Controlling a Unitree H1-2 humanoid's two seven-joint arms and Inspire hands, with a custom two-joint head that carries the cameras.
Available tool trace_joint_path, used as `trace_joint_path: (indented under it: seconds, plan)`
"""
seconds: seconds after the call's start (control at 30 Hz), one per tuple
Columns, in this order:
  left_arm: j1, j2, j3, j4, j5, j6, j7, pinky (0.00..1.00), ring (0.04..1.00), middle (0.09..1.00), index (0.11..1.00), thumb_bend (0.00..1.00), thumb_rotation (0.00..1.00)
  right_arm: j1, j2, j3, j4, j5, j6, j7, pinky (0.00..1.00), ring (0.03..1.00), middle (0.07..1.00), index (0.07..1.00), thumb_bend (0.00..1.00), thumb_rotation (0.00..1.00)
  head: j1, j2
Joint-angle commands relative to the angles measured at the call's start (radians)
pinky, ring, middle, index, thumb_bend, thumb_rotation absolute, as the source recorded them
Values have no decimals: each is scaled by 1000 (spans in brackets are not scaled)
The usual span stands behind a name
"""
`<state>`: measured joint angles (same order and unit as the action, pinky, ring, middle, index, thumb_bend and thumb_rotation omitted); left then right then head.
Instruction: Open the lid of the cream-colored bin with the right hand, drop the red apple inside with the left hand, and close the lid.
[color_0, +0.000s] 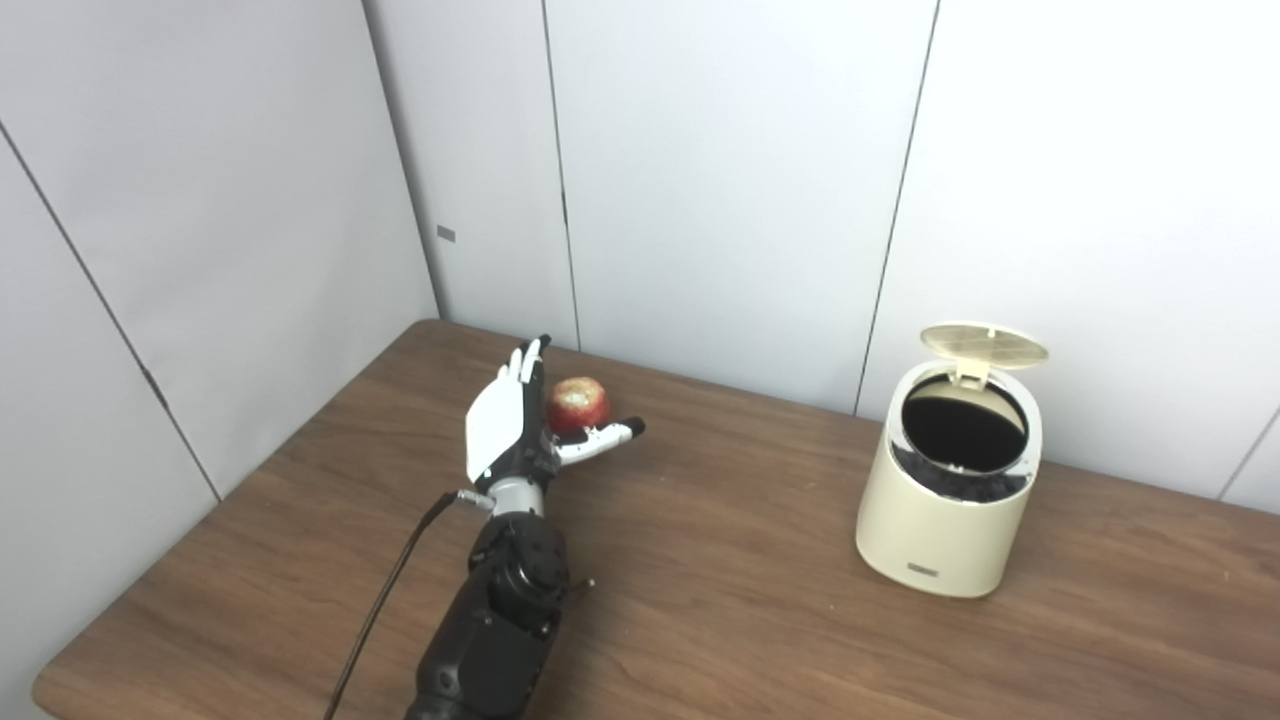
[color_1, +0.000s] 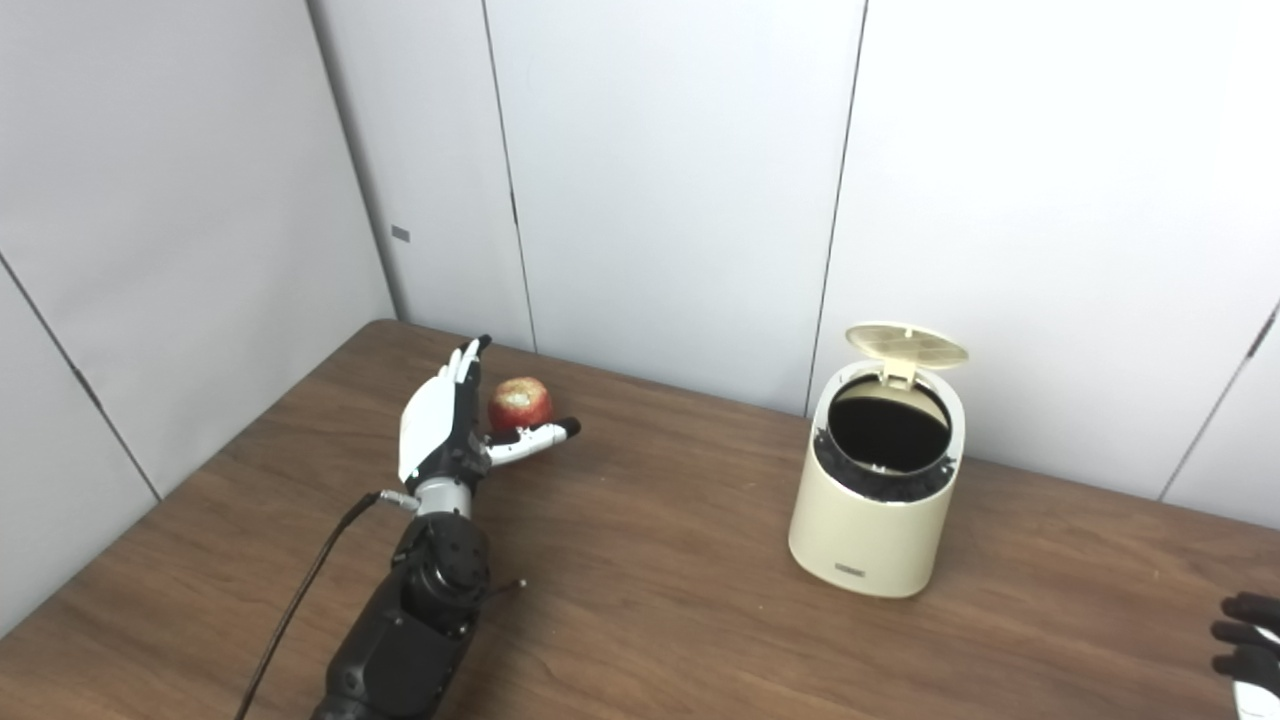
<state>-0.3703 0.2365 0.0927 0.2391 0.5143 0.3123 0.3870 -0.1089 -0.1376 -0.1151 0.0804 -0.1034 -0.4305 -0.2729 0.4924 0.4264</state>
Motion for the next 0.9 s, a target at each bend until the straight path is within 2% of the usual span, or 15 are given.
trace_joint_path:
  seconds: [0.0, 0.3, 0.5, 0.7, 0.87]
  plan:
    - [-47, 28, -3, -13, 22, -25, 32, 906, 992, 1000, 976, 1000, 397, 23, -10, -13, 34, -24, -28, 4, 442, 574, 618, 594, 518, 707, 1, 1]
    - [-51, 40, -3, -5, 24, -38, 63, 839, 953, 974, 958, 1000, 413, 23, -4, -13, 35, -35, -34, 1, 424, 560, 611, 584, 584, 732, -8, 0]
    - [-74, 49, -20, 23, 26, -3, 36, 846, 930, 960, 934, 1000, 371, 27, 2, -16, 24, -32, -22, 3, 414, 549, 599, 574, 645, 749, -21, 2]
    - [-118, 76, -53, 93, 25, 19, 2, 847, 898, 914, 901, 1000, 315, 30, 6, -14, 23, -29, -30, 9, 408, 541, 593, 570, 695, 750, -41, 6]
    - [-150, 93, -88, 141, 40, 69, -24, 861, 894, 902, 883, 1000, 316, 31, 7, -11, 22, -39, -33, 7, 404, 537, 592, 570, 720, 770, -51, 9]
